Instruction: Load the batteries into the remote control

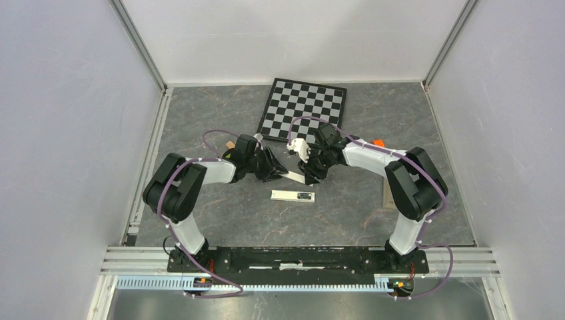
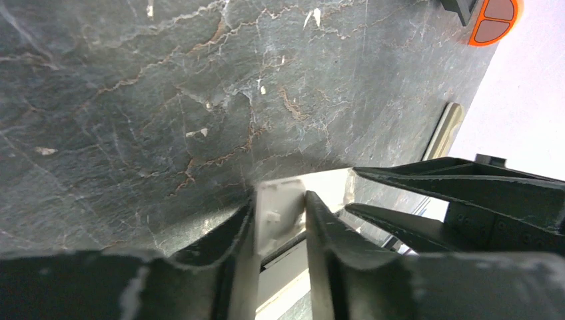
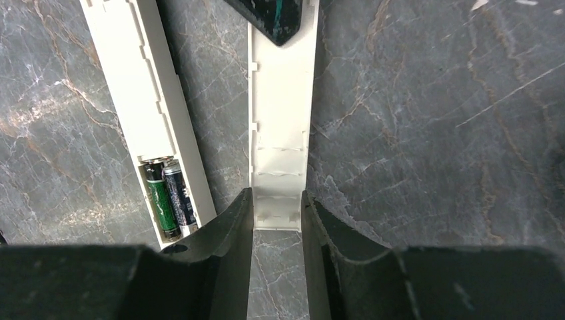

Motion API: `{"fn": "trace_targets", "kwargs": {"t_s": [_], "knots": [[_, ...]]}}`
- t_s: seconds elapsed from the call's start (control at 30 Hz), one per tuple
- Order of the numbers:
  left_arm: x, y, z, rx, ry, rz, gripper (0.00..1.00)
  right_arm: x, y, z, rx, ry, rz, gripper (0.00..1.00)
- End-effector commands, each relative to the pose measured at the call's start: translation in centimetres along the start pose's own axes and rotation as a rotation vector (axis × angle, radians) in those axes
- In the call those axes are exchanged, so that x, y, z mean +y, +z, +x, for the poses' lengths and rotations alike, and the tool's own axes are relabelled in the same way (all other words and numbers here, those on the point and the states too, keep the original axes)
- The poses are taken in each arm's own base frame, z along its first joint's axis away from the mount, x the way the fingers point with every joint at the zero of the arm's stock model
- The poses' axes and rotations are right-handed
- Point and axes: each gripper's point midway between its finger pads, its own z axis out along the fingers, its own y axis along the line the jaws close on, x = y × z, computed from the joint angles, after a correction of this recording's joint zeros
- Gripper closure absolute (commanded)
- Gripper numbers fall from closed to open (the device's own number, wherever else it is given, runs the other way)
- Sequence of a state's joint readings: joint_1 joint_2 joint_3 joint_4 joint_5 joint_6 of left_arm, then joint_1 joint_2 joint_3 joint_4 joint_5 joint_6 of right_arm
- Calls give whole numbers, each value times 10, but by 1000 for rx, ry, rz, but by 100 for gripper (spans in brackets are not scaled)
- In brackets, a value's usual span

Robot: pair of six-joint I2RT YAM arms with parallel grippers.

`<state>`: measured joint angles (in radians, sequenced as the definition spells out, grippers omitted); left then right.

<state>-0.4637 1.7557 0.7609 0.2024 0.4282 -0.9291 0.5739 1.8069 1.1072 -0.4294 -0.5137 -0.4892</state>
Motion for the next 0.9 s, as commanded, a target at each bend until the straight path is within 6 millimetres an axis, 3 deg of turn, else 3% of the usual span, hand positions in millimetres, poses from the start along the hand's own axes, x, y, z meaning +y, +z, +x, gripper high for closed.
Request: {"fn": "trace_targets", "kwargs": {"t_s": [0.0,0.17,0.3,0.5,0.7,0.87], "knots": [[4,5,12,38,-48,12,70,3,7,-2,-35,-6,-31,65],[-4,3,8,29,-43,36,97,1,4,-3,-40,-12,-7,57],[-16,-3,3,15,-32,65,98,-5,-8,-12,-80,0,49,40],[-47,-21,-7,-20,1,144,98,-11,-44,-39,-208,41,151,30],[-95,-52,-20,-74,93,268,98,-30,-99,-57,-443,301,344,27],[-141,-86,-20,-78,274,416,98,-18,-130,-62,-674,578,337,25]]}}
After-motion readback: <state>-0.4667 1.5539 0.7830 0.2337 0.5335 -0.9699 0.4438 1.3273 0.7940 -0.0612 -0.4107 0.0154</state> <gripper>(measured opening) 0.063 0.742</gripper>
